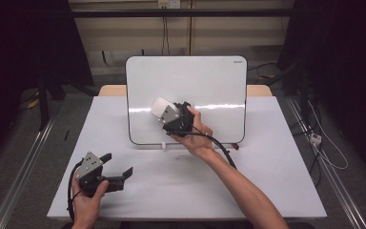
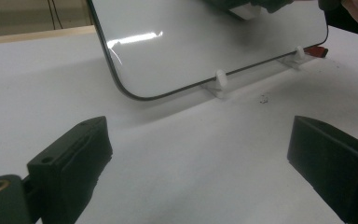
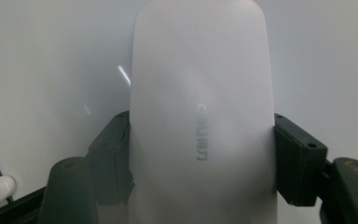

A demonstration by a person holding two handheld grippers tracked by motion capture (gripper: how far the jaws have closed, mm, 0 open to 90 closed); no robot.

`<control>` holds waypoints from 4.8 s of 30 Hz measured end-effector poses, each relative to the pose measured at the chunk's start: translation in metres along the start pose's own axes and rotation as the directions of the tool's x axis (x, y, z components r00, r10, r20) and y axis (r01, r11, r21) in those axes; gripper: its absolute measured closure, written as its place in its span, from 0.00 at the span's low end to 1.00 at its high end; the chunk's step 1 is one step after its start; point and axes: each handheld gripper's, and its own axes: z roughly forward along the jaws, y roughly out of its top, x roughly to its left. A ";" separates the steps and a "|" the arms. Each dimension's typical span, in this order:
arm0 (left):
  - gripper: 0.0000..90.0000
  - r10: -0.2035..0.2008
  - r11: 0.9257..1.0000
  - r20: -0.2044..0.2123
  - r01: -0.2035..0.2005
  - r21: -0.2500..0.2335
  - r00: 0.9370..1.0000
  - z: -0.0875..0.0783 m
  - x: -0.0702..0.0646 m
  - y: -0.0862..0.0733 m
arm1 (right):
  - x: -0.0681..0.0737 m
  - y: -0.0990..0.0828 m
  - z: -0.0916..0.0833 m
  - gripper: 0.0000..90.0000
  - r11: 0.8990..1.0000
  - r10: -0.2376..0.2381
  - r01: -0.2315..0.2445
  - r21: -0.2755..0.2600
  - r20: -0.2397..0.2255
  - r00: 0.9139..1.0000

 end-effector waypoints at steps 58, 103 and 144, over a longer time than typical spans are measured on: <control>0.06 -0.009 1.000 0.003 0.009 -0.004 1.000 -0.001 0.002 0.000 | -0.088 -0.039 -0.041 0.35 0.933 0.355 -0.354 -0.061 0.011 0.935; 0.06 -0.013 1.000 -0.005 0.013 0.003 1.000 0.002 0.004 0.000 | -0.095 -0.075 -0.087 0.35 0.879 0.454 -0.451 -0.156 -0.016 0.891; 0.06 -0.024 1.000 -0.029 0.023 -0.004 0.999 -0.004 0.003 -0.001 | -0.076 -0.131 -0.124 0.35 0.870 0.490 -0.486 -0.083 0.033 0.871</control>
